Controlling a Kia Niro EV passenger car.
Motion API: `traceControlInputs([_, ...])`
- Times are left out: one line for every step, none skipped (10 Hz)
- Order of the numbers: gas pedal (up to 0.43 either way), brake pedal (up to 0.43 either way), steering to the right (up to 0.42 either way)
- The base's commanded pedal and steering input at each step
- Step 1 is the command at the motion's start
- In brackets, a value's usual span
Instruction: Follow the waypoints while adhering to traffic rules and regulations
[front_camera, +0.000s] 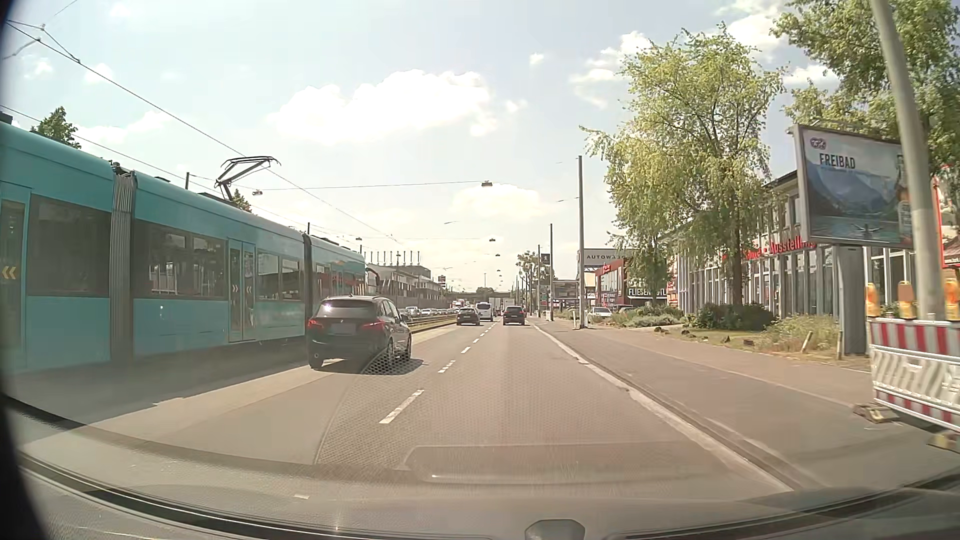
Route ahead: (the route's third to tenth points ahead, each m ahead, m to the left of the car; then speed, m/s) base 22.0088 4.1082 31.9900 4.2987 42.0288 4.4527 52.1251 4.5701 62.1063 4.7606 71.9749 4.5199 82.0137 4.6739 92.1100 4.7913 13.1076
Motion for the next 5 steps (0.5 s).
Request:
traceControlInputs([0.13,0.03,-0.001])
traceControlInputs([0.13,0.03,-0.002])
traceControlInputs([0.13,0.03,-0.002])
traceControlInputs([0.13,0.03,-0.002])
traceControlInputs([0.13,0.03,-0.002])
